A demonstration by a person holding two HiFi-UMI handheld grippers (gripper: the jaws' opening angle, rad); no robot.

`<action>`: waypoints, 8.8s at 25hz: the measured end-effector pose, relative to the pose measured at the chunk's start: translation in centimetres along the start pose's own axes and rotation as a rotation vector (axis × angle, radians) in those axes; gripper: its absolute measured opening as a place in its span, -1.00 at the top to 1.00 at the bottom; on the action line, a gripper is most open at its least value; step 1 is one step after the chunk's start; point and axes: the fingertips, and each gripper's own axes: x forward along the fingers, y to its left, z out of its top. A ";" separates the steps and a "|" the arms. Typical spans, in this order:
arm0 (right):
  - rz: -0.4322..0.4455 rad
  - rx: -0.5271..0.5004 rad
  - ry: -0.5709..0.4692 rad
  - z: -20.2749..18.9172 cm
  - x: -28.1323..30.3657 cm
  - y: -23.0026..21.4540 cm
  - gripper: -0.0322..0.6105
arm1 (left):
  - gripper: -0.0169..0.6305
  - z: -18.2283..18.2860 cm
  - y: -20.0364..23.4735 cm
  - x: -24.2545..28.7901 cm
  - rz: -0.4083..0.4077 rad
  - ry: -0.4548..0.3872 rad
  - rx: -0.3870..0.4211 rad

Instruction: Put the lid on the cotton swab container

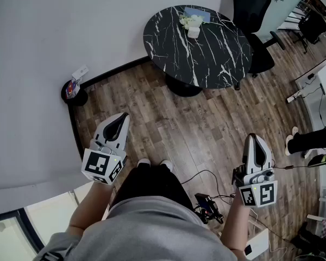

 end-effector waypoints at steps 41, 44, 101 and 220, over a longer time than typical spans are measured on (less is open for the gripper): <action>0.049 0.032 -0.001 0.4 6.8 -5.3 0.82 | 0.92 2.1 1.4 10.2 -0.016 -0.023 0.004; 0.043 0.040 0.007 0.1 8.6 -6.0 0.82 | 0.92 2.4 2.4 12.3 -0.025 -0.023 0.003; 0.152 0.132 0.101 -4.0 37.2 -19.2 0.82 | 0.92 4.8 16.1 37.5 0.052 0.040 -0.037; 0.164 0.349 0.363 -21.7 53.5 -27.2 0.82 | 0.17 -17.8 7.2 74.6 -0.616 0.459 0.265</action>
